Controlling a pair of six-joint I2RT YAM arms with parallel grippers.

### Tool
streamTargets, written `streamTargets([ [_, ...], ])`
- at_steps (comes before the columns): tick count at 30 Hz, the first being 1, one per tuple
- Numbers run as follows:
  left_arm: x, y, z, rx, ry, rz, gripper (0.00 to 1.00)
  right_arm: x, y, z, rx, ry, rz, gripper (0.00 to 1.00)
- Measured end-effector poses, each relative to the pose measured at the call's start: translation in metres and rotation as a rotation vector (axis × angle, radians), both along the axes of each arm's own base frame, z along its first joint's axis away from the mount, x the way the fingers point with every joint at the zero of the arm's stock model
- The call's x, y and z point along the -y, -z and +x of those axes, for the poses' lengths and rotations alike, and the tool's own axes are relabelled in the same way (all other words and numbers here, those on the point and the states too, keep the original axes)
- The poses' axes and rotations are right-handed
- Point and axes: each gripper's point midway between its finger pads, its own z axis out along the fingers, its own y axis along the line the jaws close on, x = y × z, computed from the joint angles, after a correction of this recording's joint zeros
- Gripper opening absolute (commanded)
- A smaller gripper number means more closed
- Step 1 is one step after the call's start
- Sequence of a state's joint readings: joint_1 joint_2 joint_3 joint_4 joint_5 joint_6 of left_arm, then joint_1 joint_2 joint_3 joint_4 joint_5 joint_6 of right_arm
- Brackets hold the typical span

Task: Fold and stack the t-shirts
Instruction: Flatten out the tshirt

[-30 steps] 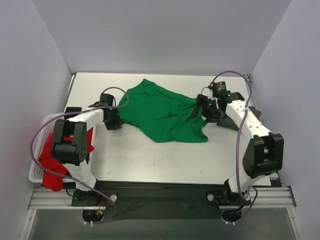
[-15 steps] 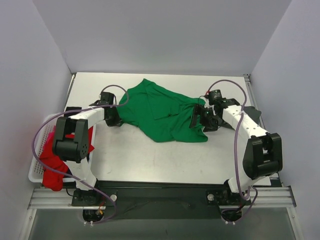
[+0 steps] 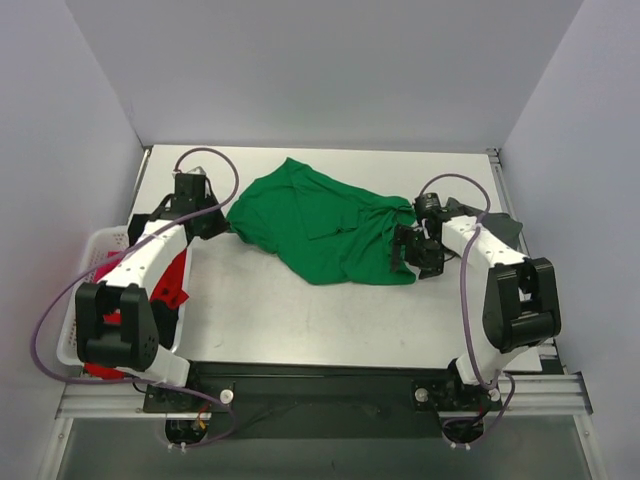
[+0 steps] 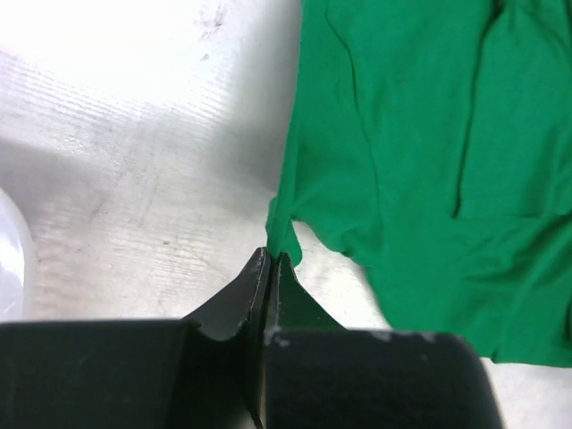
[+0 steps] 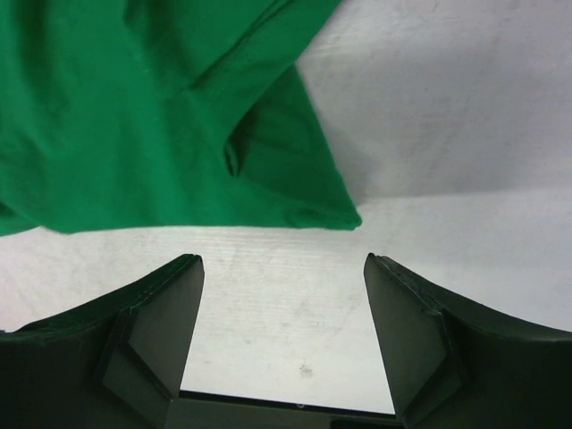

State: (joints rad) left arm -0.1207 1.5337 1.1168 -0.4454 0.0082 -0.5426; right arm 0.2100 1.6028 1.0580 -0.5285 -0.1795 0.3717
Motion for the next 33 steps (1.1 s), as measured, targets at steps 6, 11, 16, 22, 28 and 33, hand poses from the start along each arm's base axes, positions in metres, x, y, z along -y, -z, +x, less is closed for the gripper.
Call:
streamTargets([
  [6,-0.003,-0.013,-0.009,0.016,-0.012,-0.021,0.0,0.007,0.022,0.002,-0.048,0.007,-0.031,0.66],
  [11,-0.012,-0.017,-0.016,0.007,-0.035,-0.03,0.0,0.009,0.039,0.006,-0.074,0.002,-0.039,0.55],
  [16,-0.015,-0.03,-0.02,0.033,-0.04,-0.04,0.0,0.011,0.045,0.013,-0.073,-0.017,-0.039,0.05],
  [22,-0.024,-0.047,-0.023,0.052,-0.059,-0.052,0.0,0.007,0.025,0.029,-0.029,-0.024,-0.008,0.0],
  [28,-0.055,-0.101,-0.022,0.177,-0.14,-0.056,0.0,0.005,-0.087,0.048,0.208,-0.028,0.026,0.0],
  [33,-0.073,-0.156,-0.032,0.327,-0.197,-0.048,0.0,0.014,-0.216,0.058,0.549,-0.01,0.018,0.0],
])
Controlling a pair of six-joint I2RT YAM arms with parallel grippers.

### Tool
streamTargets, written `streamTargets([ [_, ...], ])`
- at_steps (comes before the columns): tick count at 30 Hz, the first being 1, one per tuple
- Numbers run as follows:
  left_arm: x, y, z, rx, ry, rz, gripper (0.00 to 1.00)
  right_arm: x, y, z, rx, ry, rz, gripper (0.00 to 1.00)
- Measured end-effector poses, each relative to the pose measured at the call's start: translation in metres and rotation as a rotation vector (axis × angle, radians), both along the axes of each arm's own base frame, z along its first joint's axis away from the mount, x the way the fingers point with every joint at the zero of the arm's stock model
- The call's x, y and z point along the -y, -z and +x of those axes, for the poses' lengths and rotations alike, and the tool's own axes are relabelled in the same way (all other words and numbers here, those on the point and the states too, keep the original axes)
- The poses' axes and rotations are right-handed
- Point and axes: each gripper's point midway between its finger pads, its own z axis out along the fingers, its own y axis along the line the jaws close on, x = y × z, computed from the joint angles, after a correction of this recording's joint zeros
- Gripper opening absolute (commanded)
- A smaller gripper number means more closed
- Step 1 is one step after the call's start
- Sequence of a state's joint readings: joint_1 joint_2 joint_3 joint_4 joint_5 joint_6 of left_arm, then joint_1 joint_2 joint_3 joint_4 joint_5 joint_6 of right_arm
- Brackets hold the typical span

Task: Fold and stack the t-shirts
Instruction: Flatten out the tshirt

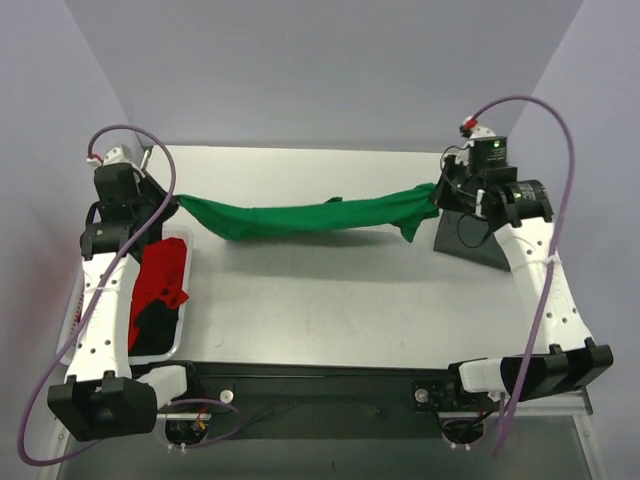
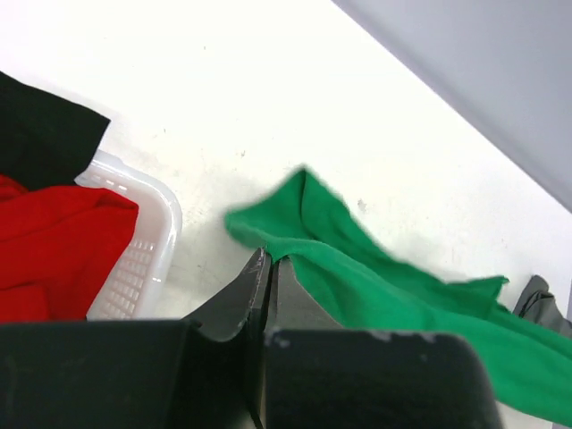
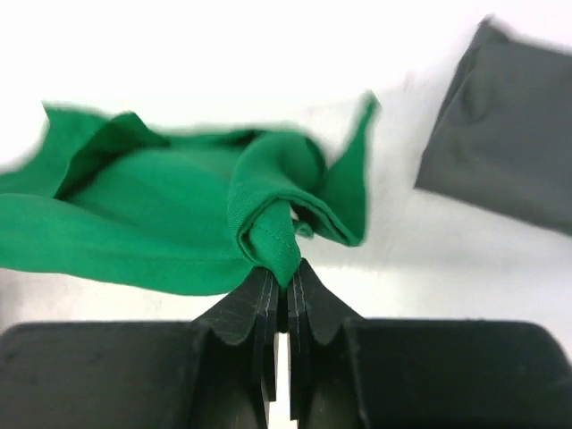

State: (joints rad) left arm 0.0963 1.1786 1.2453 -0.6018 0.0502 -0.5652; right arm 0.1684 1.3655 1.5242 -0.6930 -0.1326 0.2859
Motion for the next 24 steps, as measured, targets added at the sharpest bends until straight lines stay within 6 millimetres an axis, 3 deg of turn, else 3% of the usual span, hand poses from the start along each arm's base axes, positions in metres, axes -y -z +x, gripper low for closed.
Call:
streamTargets([
  [3,-0.004,-0.016,-0.007,0.047,-0.018,0.0,0.0,0.012,-0.052,-0.002,0.127,0.028,-0.02,0.0],
  [5,-0.003,-0.017,-0.006,0.055,-0.012,-0.011,0.0,0.016,-0.064,0.007,0.147,0.038,-0.033,0.01],
  [7,0.002,-0.009,0.001,0.042,0.008,-0.037,0.0,0.019,-0.064,0.029,0.137,0.043,-0.043,0.05],
  [8,0.005,-0.002,0.005,0.029,0.021,-0.052,0.0,0.018,-0.059,0.045,0.118,0.041,-0.045,0.19],
  [10,0.011,0.021,0.015,-0.023,0.047,-0.086,0.0,0.016,-0.038,0.083,0.069,0.035,-0.037,0.45],
  [11,0.013,0.032,0.019,-0.047,0.059,-0.1,0.0,0.013,-0.018,0.105,0.034,0.03,-0.027,0.62],
  [13,0.02,0.06,0.025,-0.115,0.091,-0.137,0.0,0.006,0.035,0.135,-0.069,0.009,-0.01,0.68],
  [15,0.028,0.083,0.028,-0.18,0.125,-0.17,0.0,0.002,0.09,0.143,-0.195,0.0,0.007,0.69],
  [17,0.037,0.101,0.027,-0.229,0.163,-0.192,0.0,-0.001,0.135,0.129,-0.316,-0.003,0.02,0.67],
  [19,0.045,0.109,0.024,-0.252,0.194,-0.203,0.0,-0.004,0.164,0.103,-0.415,-0.014,0.025,0.62],
  [24,0.061,0.12,0.015,-0.282,0.253,-0.214,0.0,-0.011,0.188,0.048,-0.519,-0.038,0.048,0.5],
])
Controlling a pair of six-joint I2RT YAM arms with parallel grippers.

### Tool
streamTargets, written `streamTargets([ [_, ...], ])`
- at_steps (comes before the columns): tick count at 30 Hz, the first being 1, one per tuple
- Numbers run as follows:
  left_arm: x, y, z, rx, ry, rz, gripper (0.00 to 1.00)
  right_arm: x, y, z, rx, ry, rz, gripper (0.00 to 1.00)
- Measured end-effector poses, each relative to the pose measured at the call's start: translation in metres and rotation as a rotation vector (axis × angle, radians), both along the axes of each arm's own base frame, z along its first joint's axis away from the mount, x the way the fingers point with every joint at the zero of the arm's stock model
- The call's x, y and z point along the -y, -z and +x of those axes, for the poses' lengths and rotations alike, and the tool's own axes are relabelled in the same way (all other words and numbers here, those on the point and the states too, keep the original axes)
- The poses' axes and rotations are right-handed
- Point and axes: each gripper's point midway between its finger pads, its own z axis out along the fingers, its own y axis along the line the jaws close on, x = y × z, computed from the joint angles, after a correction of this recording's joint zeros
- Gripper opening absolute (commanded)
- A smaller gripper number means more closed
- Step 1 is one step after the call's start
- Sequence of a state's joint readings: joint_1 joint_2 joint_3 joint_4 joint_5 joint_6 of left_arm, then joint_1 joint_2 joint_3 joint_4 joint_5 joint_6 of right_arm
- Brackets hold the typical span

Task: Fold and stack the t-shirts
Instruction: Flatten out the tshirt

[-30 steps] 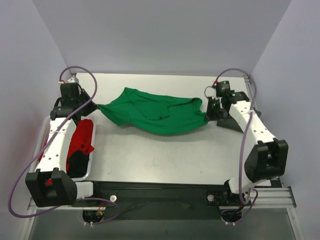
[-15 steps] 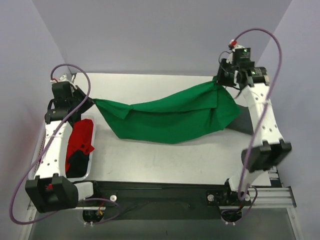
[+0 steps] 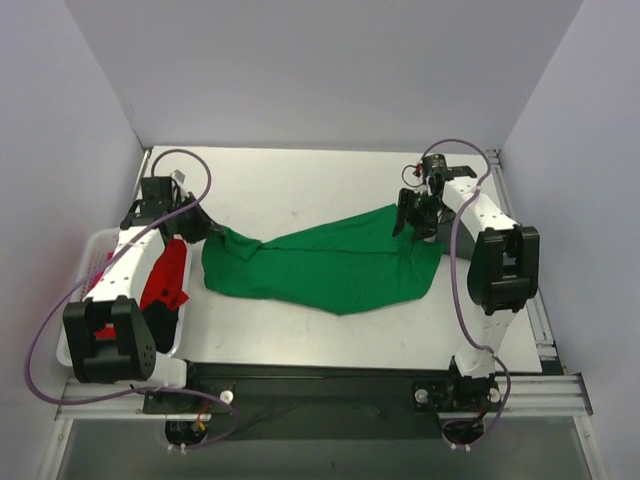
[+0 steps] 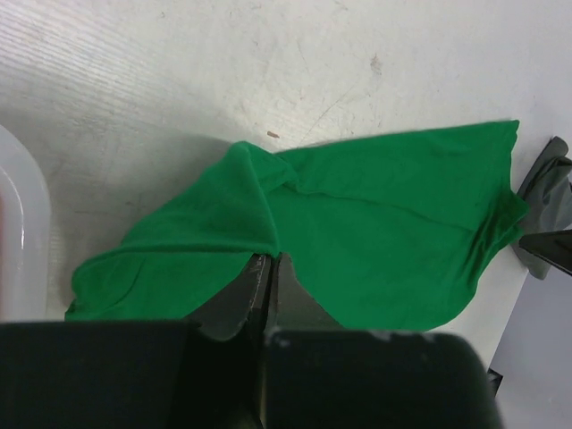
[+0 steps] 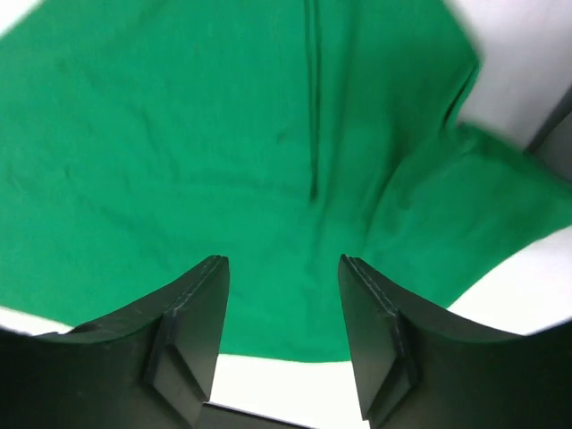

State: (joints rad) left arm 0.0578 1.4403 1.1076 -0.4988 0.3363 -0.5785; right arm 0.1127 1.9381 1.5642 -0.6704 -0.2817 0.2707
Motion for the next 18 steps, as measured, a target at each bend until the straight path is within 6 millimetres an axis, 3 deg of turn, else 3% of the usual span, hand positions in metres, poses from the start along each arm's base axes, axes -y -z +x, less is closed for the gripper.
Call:
streamTargets([
  [3,0.004,0.008,-0.005,-0.018,0.017,-0.004,0.0,-0.006,0.004,-0.02,-0.019,-0.005,0.033,0.46],
  [6,0.004,0.013,-0.008,-0.031,0.018,-0.005,0.0,-0.012,0.009,-0.025,-0.023,-0.009,0.056,0.45],
  [11,0.006,0.018,-0.012,-0.042,0.023,-0.005,0.0,-0.019,0.017,-0.019,-0.008,-0.016,0.067,0.41],
  [18,0.01,0.018,-0.012,-0.04,0.034,-0.004,0.0,-0.017,0.044,-0.008,-0.042,-0.011,0.034,0.4],
])
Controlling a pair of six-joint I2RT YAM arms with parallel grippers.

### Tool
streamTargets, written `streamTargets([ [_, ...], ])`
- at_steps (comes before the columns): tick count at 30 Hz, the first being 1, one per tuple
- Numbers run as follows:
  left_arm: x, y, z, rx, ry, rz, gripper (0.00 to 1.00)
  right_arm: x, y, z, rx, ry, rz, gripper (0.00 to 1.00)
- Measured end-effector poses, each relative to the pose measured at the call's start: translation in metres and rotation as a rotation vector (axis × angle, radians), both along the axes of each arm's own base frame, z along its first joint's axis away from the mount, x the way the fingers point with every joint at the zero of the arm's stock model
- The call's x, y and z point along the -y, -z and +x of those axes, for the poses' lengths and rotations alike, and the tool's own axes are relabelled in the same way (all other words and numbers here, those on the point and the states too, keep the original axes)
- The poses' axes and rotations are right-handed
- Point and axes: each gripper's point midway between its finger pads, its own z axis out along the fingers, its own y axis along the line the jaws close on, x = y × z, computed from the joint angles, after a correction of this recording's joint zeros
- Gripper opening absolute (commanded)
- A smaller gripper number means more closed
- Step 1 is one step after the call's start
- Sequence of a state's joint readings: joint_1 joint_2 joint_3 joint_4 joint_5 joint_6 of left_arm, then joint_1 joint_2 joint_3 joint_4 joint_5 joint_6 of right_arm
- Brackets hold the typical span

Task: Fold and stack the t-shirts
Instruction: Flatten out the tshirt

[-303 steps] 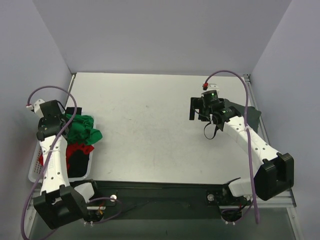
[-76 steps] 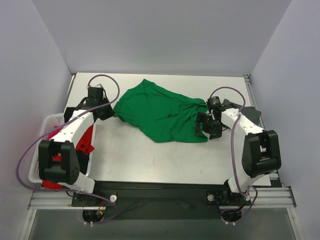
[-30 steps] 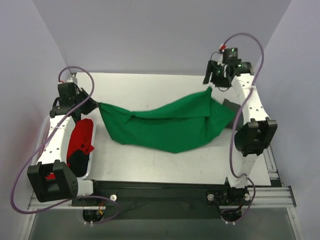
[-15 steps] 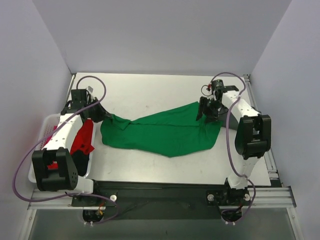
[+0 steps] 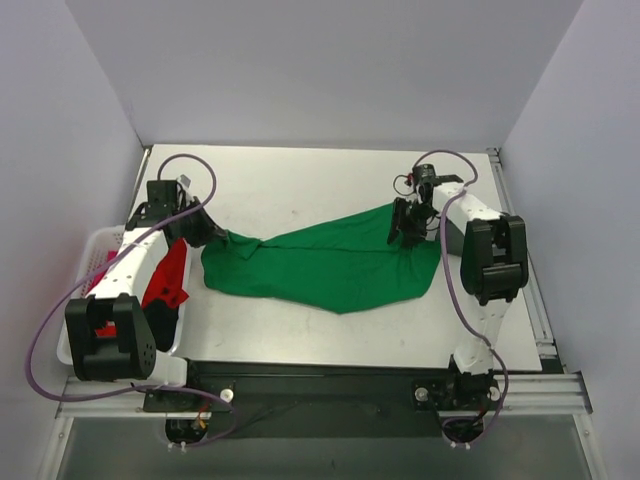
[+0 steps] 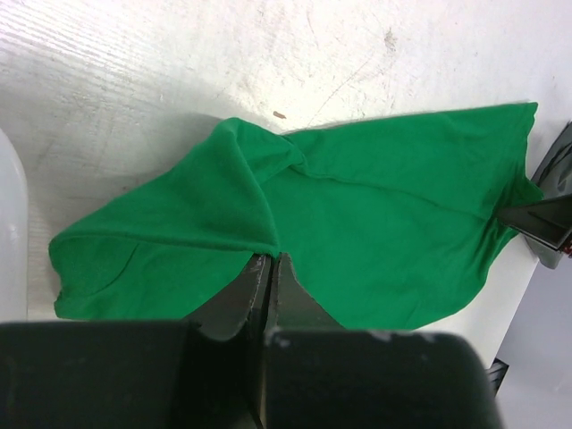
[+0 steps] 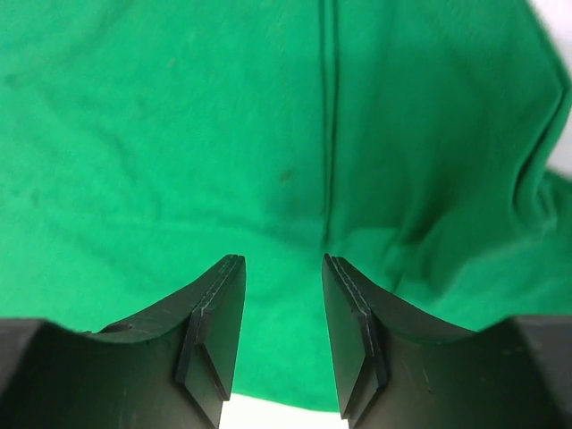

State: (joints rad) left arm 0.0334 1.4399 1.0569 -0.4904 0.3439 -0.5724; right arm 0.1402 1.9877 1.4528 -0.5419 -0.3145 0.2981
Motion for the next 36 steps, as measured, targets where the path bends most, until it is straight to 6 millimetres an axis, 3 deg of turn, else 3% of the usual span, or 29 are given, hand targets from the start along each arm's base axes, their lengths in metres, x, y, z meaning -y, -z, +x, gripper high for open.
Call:
streamTargets([
  [11,-0.002,0.001,0.001,0.0,-0.011,0.015,0.0,0.005,0.018,0.004,-0.026,0.007,-0.033,0.36],
  [29,-0.004,0.006,0.002,-0.014,-0.016,0.023,0.0,-0.006,0.021,-0.002,-0.036,-0.007,-0.035,0.33],
  [34,-0.004,0.006,0.002,-0.013,-0.017,0.023,0.0,-0.007,0.023,-0.005,-0.043,-0.01,-0.04,0.23],
  [36,-0.004,0.006,0.002,-0.013,-0.017,0.023,0.0,-0.008,0.023,-0.006,-0.045,-0.013,-0.041,0.13],
])
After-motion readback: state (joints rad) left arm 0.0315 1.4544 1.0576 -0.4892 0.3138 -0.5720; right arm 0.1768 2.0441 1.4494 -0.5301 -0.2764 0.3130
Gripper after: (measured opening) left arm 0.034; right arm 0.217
